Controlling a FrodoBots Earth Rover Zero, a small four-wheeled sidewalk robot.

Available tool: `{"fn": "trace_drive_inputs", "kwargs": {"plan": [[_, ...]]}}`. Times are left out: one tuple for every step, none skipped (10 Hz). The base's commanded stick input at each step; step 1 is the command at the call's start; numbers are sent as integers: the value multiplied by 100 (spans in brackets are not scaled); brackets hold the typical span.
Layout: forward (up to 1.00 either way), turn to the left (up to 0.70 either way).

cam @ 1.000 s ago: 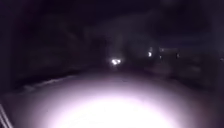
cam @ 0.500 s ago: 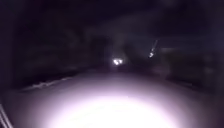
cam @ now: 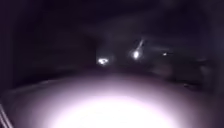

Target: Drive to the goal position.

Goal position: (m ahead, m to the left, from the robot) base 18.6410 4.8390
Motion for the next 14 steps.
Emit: {"fn": "trace_drive_inputs", "kwargs": {"plan": [[100, 0], [100, 0], [100, 0], [100, 0], [100, 0], [100, 0], [100, 0], [100, 0], [100, 0], [100, 0], [100, 0], [100, 0], [100, 0], [100, 0]]}}
